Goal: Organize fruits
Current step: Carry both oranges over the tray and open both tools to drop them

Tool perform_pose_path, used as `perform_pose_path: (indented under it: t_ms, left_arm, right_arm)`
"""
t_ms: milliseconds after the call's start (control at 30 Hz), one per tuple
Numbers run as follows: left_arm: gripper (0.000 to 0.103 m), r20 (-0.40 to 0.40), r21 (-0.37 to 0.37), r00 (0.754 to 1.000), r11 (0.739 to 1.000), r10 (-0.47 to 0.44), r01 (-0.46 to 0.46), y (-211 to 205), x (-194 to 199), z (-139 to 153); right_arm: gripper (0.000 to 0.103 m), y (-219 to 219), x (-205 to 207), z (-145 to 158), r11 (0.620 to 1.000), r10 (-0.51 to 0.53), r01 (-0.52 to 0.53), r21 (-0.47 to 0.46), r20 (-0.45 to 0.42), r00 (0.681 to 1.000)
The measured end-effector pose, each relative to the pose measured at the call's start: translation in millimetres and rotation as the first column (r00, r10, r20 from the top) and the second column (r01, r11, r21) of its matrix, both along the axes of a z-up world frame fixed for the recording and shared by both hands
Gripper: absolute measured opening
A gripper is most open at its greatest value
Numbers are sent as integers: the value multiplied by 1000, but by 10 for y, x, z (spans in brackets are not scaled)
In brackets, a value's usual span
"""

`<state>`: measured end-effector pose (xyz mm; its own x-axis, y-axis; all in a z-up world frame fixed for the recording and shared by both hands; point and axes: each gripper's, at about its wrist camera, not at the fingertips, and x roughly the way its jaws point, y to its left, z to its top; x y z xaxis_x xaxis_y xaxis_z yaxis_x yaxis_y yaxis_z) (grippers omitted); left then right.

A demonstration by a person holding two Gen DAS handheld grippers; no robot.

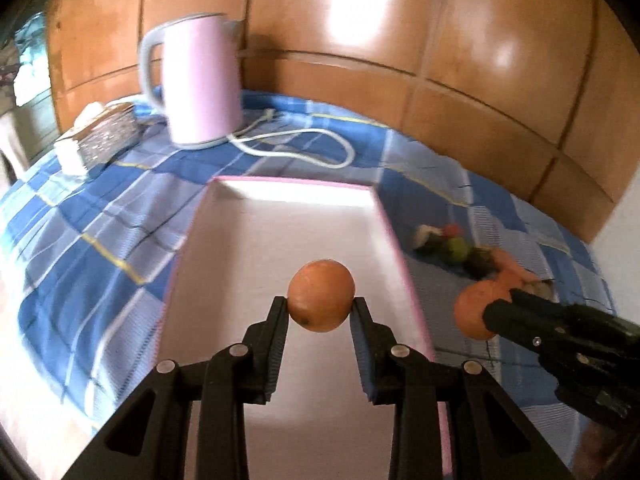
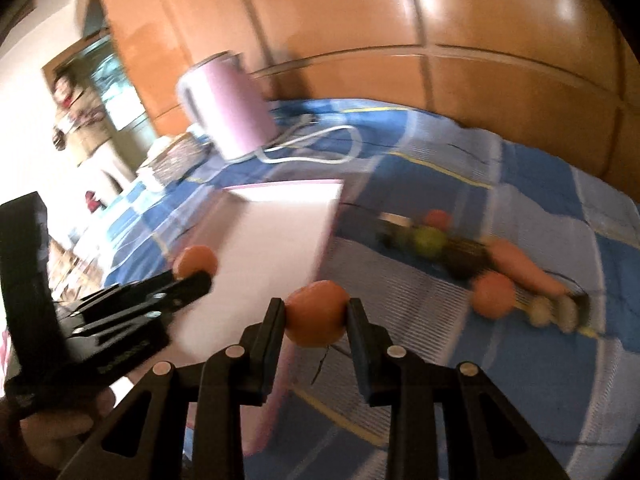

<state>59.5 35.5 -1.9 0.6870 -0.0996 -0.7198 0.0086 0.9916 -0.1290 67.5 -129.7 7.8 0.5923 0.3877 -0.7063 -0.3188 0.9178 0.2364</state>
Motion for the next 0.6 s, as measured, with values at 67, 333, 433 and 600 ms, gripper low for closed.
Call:
perform_pose_path:
  t_ms: [67, 333, 433, 600]
  left_arm:
    - [32, -9, 5, 1000, 1000, 14, -14, 90, -20, -40]
    - [33, -27, 27, 996, 996, 88, -87, 334, -73, -152]
    - [36, -19, 29, 994, 993, 112, -111, 399, -96, -137]
    - [42, 4, 32, 994, 993, 110, -110, 401, -156, -80]
  right_arm:
    - [31, 171, 31, -5, 999, 34, -34, -14, 1, 999]
    - [34, 679, 85, -130, 993, 103, -105, -43, -57, 993]
    - [35, 735, 52, -139, 994, 95, -98, -52, -55, 994]
    - [39, 731, -11, -127, 995, 77, -80, -59, -51, 996]
